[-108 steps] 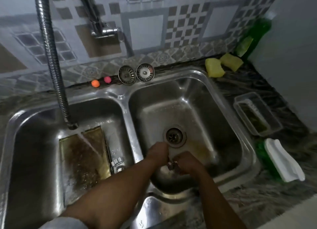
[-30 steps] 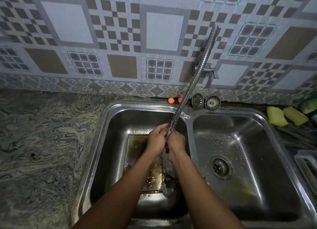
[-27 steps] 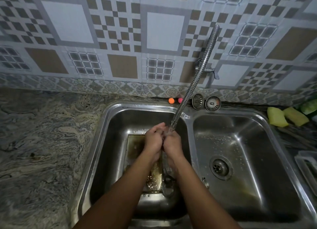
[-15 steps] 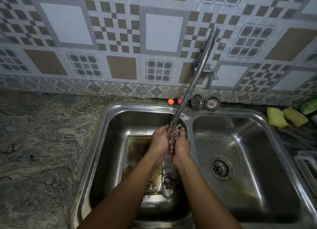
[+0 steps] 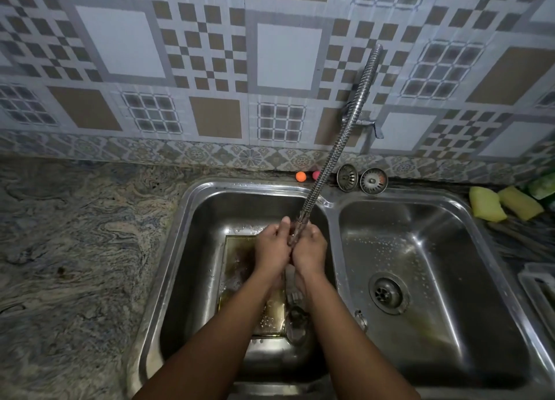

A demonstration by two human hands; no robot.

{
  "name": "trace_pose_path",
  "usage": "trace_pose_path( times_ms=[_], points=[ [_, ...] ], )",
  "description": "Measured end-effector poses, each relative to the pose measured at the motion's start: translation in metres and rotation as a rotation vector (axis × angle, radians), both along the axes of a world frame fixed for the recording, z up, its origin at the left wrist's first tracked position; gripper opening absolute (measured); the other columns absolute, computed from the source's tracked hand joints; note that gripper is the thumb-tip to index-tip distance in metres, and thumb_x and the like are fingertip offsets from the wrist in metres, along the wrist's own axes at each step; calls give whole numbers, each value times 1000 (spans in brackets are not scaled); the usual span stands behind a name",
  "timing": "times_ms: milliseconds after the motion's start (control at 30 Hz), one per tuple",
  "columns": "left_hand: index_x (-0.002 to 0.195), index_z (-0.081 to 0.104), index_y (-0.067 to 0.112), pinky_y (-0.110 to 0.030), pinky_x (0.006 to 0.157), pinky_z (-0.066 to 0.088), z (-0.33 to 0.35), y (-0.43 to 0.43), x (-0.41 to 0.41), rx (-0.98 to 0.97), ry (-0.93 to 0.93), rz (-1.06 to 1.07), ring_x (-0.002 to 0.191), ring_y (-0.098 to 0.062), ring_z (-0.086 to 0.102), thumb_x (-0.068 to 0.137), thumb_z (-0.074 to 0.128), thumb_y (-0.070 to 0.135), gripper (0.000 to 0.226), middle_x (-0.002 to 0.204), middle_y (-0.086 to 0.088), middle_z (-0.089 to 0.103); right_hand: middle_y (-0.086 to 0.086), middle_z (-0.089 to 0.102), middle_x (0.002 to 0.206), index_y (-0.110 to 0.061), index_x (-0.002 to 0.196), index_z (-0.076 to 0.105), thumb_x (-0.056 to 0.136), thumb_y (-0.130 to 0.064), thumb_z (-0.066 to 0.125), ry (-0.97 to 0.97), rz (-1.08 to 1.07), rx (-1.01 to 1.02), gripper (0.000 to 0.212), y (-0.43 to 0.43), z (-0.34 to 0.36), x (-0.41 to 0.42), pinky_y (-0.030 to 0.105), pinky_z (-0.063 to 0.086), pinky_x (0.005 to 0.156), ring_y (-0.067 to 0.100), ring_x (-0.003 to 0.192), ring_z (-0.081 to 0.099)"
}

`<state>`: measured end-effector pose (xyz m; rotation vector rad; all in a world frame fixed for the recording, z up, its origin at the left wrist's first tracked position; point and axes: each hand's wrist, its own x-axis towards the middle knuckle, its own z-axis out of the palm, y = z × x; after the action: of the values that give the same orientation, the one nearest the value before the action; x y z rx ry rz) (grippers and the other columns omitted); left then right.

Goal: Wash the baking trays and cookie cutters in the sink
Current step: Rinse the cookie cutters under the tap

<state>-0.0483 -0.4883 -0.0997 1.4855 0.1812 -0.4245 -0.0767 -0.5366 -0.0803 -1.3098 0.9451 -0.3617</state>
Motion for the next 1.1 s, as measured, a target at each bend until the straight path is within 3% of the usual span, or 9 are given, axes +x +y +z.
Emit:
trace_pose_path(
  times_ms=[167,267,433,533,633,733,833,933,1100],
  points=[
    [119,65,11,-19,64,52,2,-2,-8,-73,26,-50,79,-12,69,103,49,22,25,96,-4,73,7,71,89,-14,102,65,99,-21,44,9,83,117,22,-5,-1,0,37,54,72,23,82,68],
    [112,66,12,-18,37,32,8,5,4,-156,250,14,43,-9,48,101,49,42,36,67,-3,65,5,68,76,-16,97,65,98,-28,56,-63,255,195,15,-2,8,-10,33,45,60,22,68,60],
    [84,70,15,-17,40,25,16,9,7,-193,460,-74,37,-9,36,100,48,48,43,51,1,48,0,60,62,-13,100,57,92,-28,66,-123,156,359,19,-3,1,-19,23,41,43,10,50,51],
    [71,63,16,-19,45,38,23,10,2,-88,470,-126,42,-10,44,105,38,42,50,51,2,52,-1,54,53,-14,80,63,98,-24,57,-54,38,75,22,-3,0,-15,22,37,42,9,43,45],
    [81,64,17,-26,57,48,16,17,-4,20,426,-196,57,-14,56,104,38,35,39,63,1,63,-1,55,54,-18,63,58,100,-26,51,82,98,-353,39,-6,3,-12,26,37,45,12,46,48],
    [89,66,13,-31,65,52,14,20,-9,21,404,-231,56,-13,60,106,28,44,52,58,1,66,-3,59,57,-20,60,55,96,-42,55,217,212,-558,43,-6,10,-11,28,37,47,12,51,54],
    [105,66,11,-39,73,58,11,17,-8,43,387,-223,72,-22,65,104,31,48,52,70,-6,70,9,67,70,-6,71,65,96,-50,51,136,273,-248,53,-3,12,-8,27,41,59,18,63,62],
    [112,64,14,-25,51,44,6,17,-5,72,328,-153,54,-14,49,105,33,47,47,59,0,54,8,70,73,-6,92,68,99,-43,51,51,275,218,42,2,13,-10,28,47,54,19,63,64],
    [92,67,14,-28,58,47,15,16,-1,-109,253,-132,52,-10,52,103,44,44,39,64,0,61,9,70,73,-9,103,64,97,-25,57,-121,31,634,18,-17,9,-8,25,41,41,16,47,56]
  ],
)
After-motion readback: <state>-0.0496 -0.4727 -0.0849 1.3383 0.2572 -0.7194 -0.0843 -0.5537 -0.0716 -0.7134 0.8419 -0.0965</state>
